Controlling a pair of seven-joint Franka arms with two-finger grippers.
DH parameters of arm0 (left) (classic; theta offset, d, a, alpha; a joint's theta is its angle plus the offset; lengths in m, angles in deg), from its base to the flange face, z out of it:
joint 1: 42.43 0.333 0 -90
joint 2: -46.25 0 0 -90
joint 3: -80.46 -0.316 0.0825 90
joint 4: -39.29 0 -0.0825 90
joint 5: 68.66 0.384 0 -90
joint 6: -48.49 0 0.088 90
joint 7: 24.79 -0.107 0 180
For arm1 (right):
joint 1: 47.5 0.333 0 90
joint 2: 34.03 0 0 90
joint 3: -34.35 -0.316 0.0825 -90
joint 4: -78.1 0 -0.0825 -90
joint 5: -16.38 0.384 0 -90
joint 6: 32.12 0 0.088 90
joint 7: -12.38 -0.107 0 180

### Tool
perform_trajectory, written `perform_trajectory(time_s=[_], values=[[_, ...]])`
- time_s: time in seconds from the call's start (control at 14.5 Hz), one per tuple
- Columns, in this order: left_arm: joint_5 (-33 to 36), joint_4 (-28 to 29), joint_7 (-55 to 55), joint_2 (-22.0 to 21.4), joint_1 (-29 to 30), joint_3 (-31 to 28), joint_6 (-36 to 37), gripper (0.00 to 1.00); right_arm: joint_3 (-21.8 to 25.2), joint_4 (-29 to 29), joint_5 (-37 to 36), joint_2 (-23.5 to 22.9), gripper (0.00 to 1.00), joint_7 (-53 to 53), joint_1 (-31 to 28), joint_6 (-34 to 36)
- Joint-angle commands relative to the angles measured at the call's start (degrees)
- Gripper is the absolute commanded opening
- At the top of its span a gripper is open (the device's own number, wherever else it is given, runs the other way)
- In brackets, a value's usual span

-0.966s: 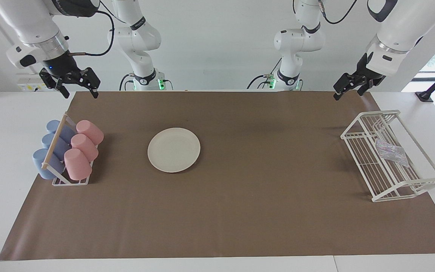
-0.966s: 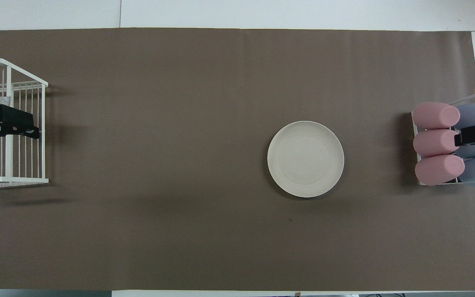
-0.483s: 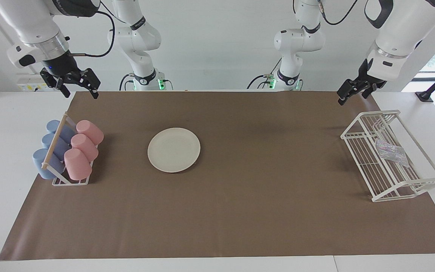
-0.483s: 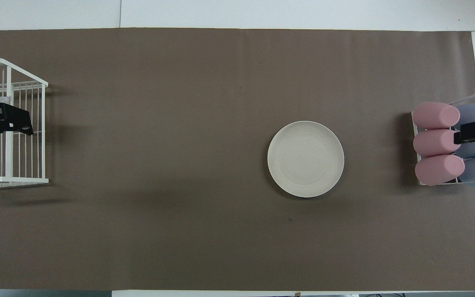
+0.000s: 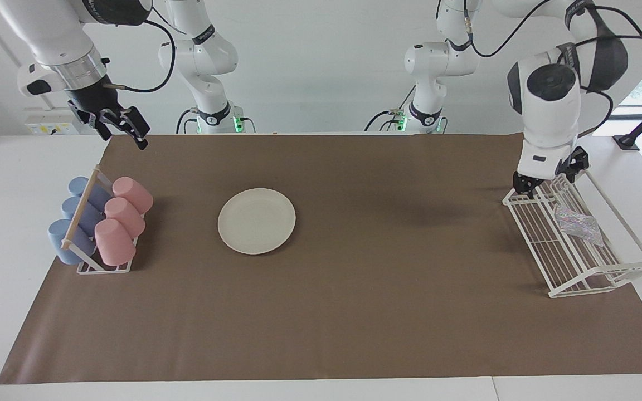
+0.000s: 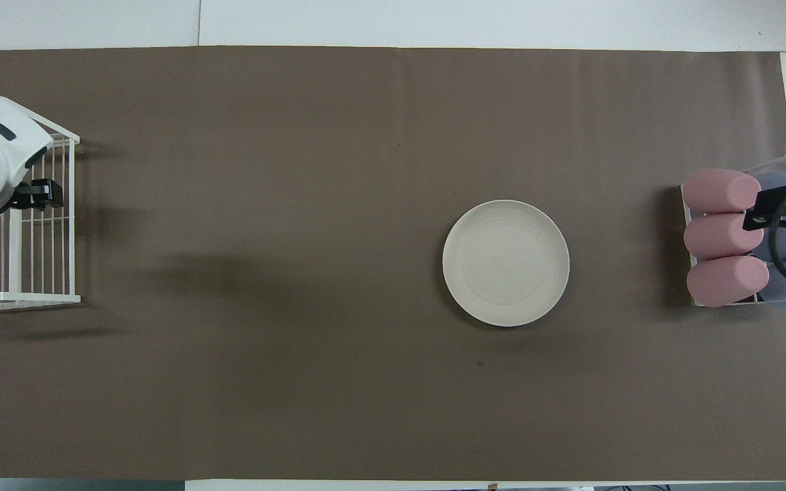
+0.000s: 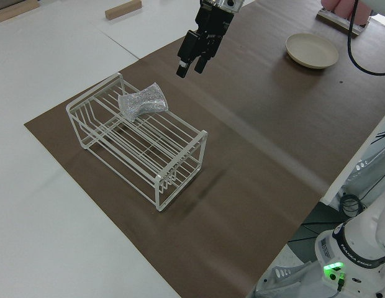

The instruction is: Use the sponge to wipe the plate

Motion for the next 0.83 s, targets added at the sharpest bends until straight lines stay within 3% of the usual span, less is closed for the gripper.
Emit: perform_trajectory(time_s=[0.0, 0.76], values=[[6.37, 0.32, 4.87, 3.09, -0.4, -0.46, -3.3, 1.0, -0.92, -1.4, -0.67, 0.99, 1.0, -6.71, 0.21, 0.52], [16.65, 2.08, 7.51, 6.43, 1.89, -0.55, -7.17, 0.97, -10.5, -1.05, 0.74, 1.17, 1.0, -40.56, 0.56, 0.17]])
